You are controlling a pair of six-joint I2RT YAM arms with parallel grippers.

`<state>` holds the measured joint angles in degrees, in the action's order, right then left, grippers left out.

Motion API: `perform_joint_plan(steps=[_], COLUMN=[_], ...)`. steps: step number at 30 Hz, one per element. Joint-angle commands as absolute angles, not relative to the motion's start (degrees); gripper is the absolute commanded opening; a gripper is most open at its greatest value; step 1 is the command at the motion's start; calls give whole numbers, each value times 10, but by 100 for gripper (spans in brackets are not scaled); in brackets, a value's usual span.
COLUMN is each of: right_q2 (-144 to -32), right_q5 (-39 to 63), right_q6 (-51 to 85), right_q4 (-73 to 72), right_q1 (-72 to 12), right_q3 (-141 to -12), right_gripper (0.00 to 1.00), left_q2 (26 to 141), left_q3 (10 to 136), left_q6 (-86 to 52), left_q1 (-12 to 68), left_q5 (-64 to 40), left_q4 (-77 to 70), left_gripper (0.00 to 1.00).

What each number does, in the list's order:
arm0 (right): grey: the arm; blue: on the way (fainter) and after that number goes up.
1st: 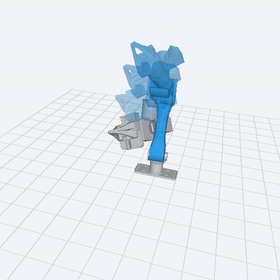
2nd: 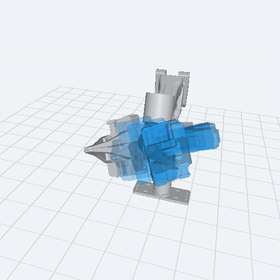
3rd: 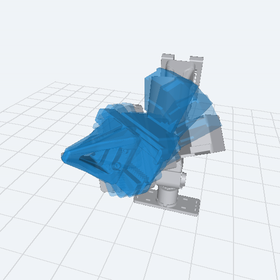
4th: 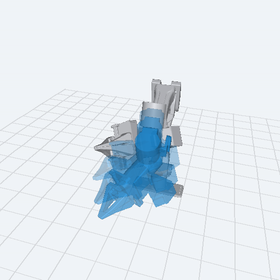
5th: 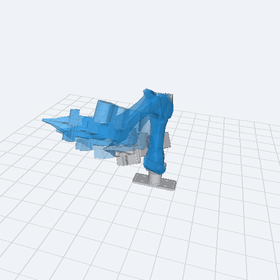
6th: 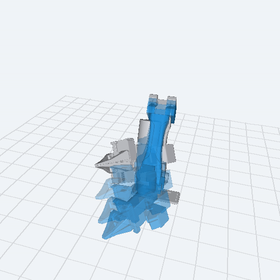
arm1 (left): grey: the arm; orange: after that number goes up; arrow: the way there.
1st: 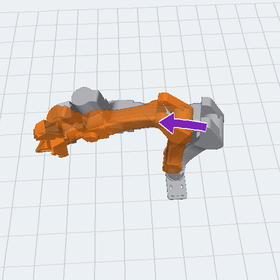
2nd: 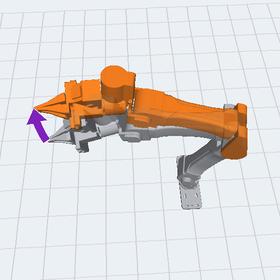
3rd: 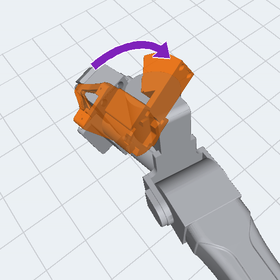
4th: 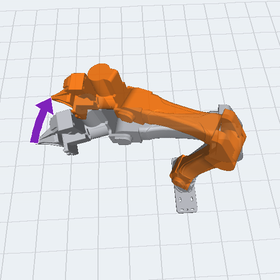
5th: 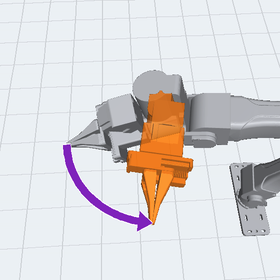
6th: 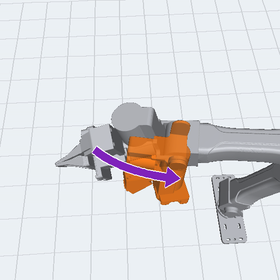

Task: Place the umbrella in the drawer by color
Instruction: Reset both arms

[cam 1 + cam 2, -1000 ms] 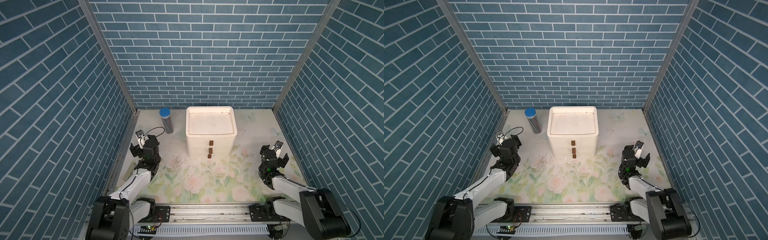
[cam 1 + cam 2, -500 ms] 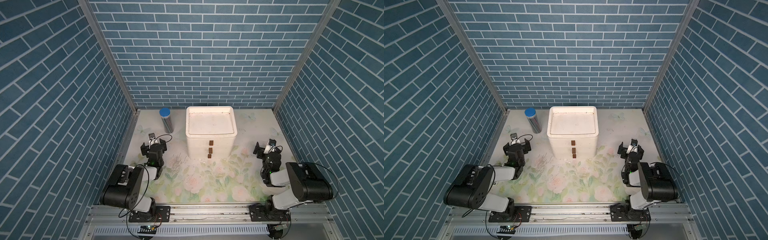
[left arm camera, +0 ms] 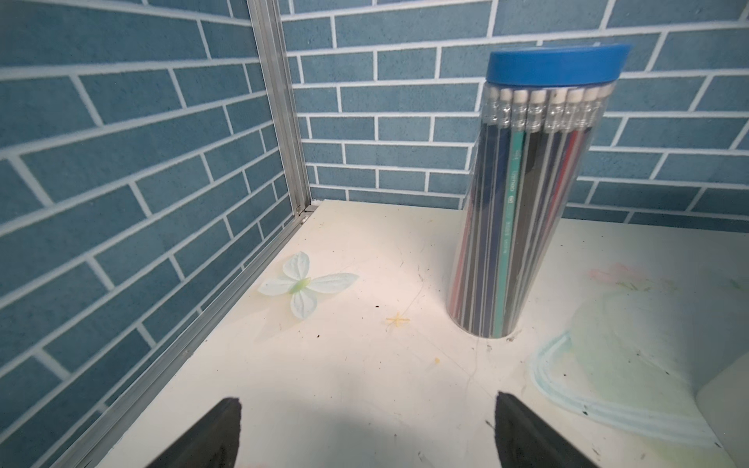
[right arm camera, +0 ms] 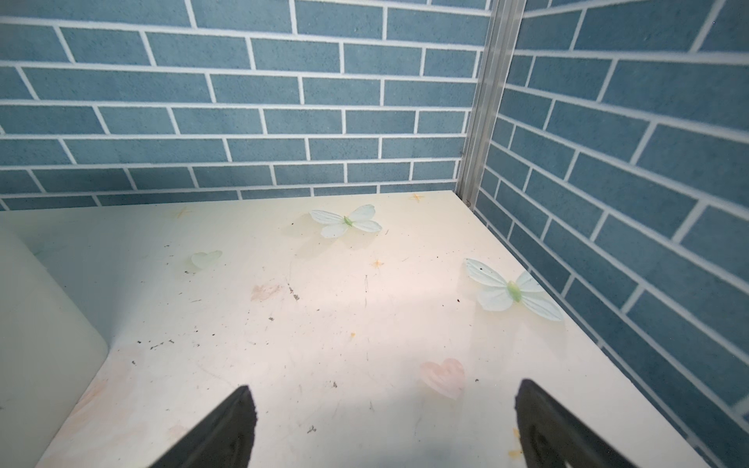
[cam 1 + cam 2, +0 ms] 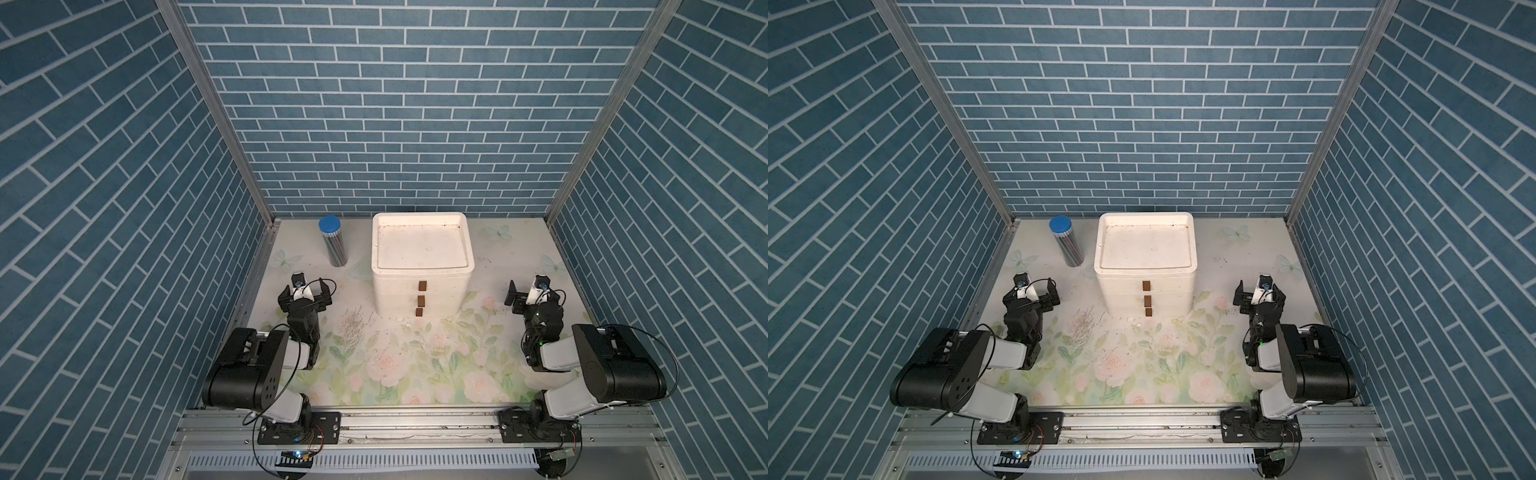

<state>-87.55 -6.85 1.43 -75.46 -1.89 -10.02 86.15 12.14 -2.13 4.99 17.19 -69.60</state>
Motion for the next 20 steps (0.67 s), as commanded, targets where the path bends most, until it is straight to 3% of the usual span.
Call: perform_joint_plan(steps=[1, 20], right_q2=[-875, -877], right_q5=[-66, -76], right_q6=[1, -8], right_q4=[-764, -757], right_q1=[-23, -32], right_q3=[-109, -115], right_gripper=[100, 100], left_q2=[859, 861], left_q3=[123, 125], left_q6=[-20, -21], left_q1=[49, 46], left_q5=[163, 157], left_q4=[-714, -713], left_gripper=[100, 100])
